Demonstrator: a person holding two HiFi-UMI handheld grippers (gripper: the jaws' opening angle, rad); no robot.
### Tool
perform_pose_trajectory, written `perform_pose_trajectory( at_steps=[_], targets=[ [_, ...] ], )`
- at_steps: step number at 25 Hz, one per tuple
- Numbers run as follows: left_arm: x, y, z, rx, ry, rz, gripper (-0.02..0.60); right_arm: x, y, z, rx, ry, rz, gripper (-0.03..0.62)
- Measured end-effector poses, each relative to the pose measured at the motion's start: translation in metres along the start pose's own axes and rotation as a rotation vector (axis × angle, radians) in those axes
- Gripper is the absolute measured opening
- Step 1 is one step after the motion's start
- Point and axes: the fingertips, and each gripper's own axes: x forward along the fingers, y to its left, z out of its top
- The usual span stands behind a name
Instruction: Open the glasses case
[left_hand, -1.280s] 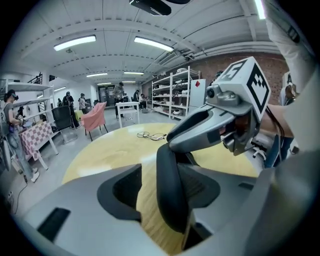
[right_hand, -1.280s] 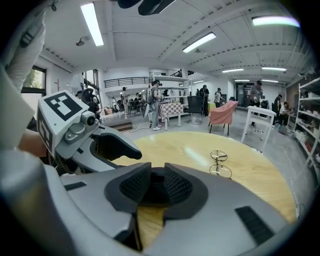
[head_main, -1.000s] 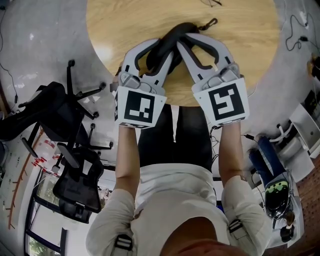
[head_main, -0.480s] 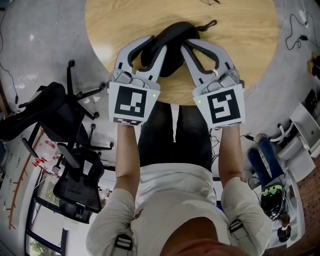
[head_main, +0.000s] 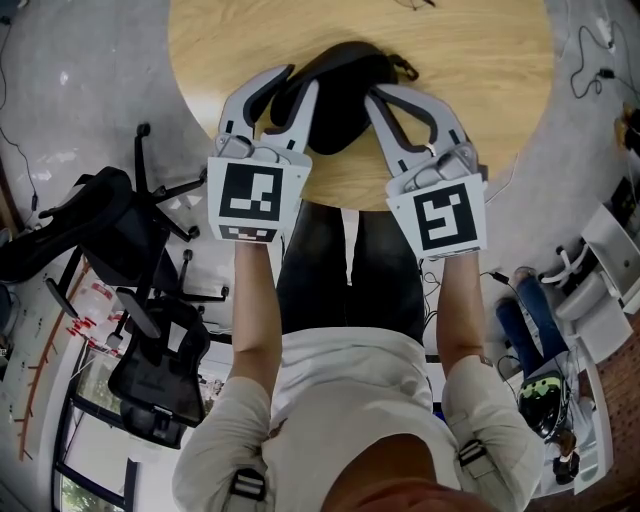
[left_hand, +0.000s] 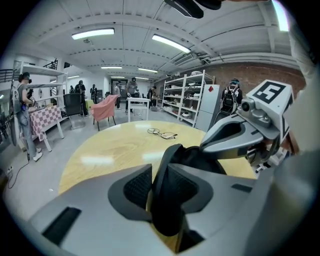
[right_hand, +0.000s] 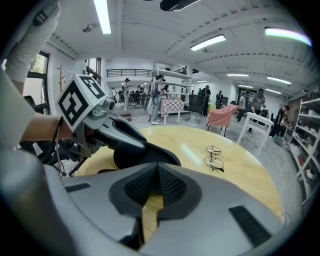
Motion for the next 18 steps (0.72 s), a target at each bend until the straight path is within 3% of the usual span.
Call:
perform_pose_trajectory(
  at_steps=[18],
  targets=[
    [0.009,0.013,-0.002,-0.006,0.005,0.049,0.087,-0.007,-0.001,-0.011,0.040,0.014,-0.042,0.020]
  ],
)
